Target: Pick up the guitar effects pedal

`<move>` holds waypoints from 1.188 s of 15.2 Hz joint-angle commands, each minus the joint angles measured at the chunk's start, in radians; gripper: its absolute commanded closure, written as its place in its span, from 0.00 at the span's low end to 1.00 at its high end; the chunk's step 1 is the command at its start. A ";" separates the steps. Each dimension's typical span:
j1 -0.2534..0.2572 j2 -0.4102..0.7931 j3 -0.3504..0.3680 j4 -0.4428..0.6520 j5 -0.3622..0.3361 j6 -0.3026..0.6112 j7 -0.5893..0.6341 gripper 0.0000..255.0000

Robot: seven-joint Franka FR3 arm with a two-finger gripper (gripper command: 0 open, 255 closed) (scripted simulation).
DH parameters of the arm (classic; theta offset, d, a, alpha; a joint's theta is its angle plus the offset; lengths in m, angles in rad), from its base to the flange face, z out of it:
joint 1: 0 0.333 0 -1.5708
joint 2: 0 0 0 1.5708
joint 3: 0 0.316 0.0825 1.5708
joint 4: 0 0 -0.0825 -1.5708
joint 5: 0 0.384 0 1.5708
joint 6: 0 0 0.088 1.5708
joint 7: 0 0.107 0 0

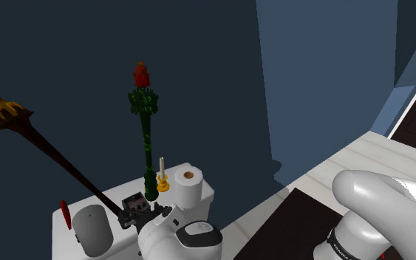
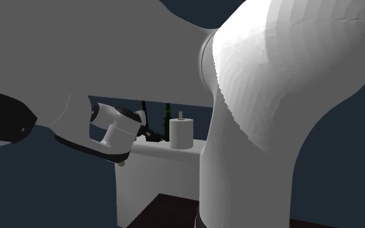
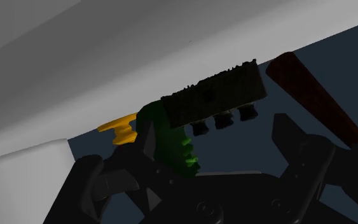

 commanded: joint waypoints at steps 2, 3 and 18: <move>-0.001 -0.003 0.002 0.002 0.001 0.000 0.003 1.00; -0.001 -0.004 0.002 0.002 0.001 0.000 0.003 1.00; 0.022 0.064 -0.054 -0.030 -0.021 -0.014 -0.053 1.00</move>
